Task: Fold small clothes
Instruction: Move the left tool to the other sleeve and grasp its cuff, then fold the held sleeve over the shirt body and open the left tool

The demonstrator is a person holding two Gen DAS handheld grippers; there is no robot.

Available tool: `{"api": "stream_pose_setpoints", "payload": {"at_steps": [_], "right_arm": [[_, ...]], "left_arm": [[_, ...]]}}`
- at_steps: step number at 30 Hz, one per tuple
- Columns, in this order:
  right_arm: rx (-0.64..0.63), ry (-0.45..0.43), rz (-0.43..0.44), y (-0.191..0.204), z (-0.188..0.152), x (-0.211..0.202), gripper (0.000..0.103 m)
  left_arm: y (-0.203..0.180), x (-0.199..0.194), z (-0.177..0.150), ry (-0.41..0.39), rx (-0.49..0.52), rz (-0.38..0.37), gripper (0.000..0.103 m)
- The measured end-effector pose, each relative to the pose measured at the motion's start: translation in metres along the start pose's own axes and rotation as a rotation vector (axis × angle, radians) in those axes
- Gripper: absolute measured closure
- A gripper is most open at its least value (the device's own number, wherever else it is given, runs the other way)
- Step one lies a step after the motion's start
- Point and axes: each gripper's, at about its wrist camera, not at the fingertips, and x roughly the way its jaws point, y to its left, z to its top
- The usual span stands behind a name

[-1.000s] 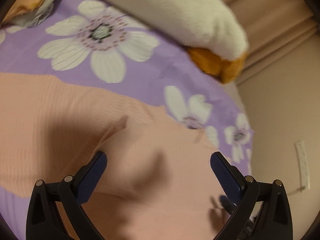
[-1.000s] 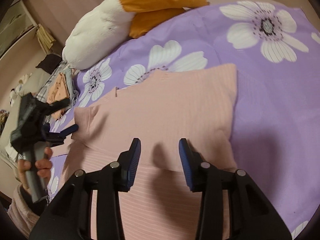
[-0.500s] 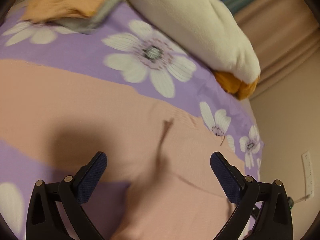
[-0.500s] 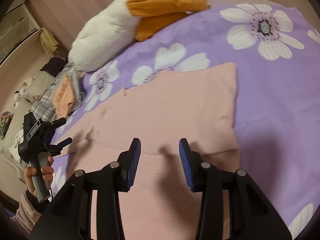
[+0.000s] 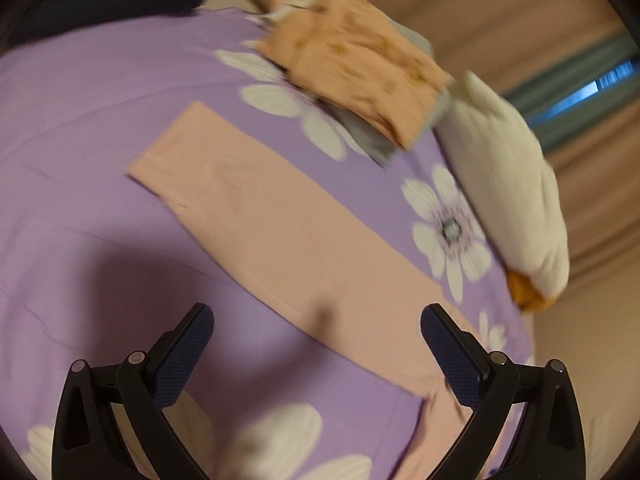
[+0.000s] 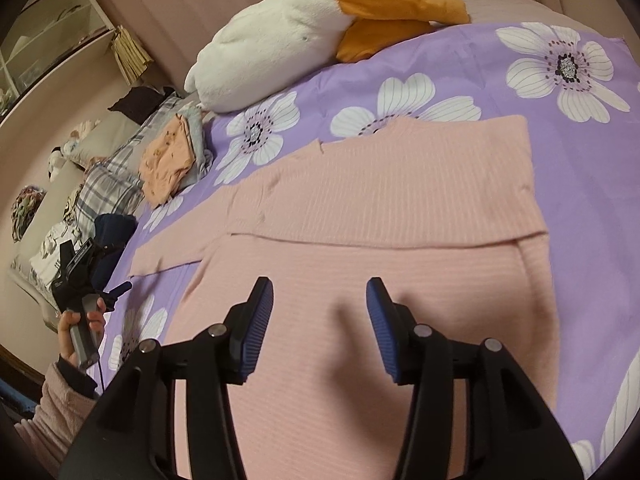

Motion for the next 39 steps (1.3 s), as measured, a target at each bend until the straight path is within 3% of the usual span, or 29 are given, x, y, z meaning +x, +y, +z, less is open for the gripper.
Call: {"api": "stream_pose_setpoints", "payload": {"at_steps": [5,9,18,20,22,25,28,33,39], "right_arm": [[0.011,0.012,-0.004,0.005,-0.004,0.003,0.053],[0.006,0.010,-0.009,0.009,-0.003,0.005,0.053],[0.008,0.012,0.010,0.018,-0.004,0.009,0.050],[0.002,0.015,0.001,0.018,-0.005,0.009,0.050],[-0.001,0.017,-0.013,0.017,-0.005,0.009,0.050],[0.003,0.014,-0.024,0.014,-0.006,0.008,0.050],[0.011,0.017,-0.030,0.011,-0.006,0.008,0.050],[0.021,0.009,-0.029,0.009,-0.006,0.005,0.050],[0.037,-0.014,-0.027,0.000,-0.007,-0.008,0.050]], "left_arm": [[0.038,0.012,0.018,-0.032,-0.148,-0.098,0.001],[0.048,0.014,0.027,-0.076,-0.196,-0.159,0.001],[0.050,0.028,0.050,-0.140,-0.210,-0.139,0.003],[0.050,0.032,0.054,-0.139,-0.202,-0.106,0.014],[0.053,0.036,0.057,-0.126,-0.203,-0.071,0.046],[0.063,0.039,0.057,-0.111,-0.224,-0.040,0.074],[0.068,0.038,0.056,-0.109,-0.221,0.000,0.092],[0.042,0.027,0.054,-0.115,-0.123,0.090,0.098],[-0.035,0.010,0.043,-0.127,0.093,0.086,0.098]]}}
